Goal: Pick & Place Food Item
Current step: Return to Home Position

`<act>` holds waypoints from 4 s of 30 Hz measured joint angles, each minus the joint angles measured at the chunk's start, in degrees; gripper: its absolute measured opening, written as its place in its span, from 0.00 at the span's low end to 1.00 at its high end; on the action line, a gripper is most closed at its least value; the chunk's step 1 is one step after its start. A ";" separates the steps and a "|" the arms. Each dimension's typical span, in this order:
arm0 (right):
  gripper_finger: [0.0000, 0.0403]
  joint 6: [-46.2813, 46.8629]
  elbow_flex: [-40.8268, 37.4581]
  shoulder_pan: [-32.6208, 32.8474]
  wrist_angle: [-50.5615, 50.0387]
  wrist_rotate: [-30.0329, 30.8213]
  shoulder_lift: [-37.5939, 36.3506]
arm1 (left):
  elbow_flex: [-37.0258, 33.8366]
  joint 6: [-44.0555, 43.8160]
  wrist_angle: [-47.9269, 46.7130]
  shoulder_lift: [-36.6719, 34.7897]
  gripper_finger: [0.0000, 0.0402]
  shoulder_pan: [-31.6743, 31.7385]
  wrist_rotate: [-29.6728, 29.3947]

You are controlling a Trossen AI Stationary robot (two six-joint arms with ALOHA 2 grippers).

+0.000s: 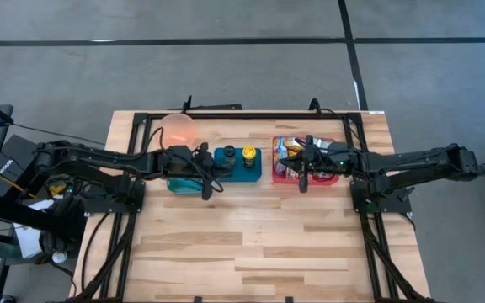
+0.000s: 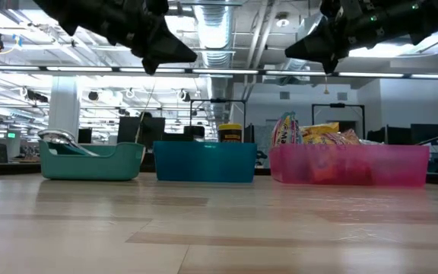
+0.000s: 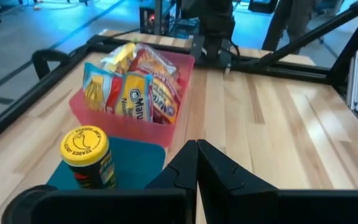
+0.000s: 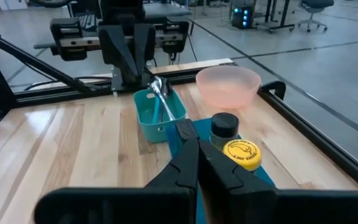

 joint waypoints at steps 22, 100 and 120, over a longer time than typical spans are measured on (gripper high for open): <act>0.00 -0.59 -3.61 -3.06 7.57 -7.82 -5.18 | -8.74 0.01 -1.12 -23.88 0.00 0.00 0.01; 0.00 2.36 -3.57 -7.40 -23.30 -7.13 -49.71 | -8.93 1.77 -15.20 -55.64 0.00 0.00 0.00; 0.00 1.51 -3.56 -7.40 -28.26 -6.97 -55.56 | -8.90 1.75 -20.19 -63.43 0.00 0.00 0.00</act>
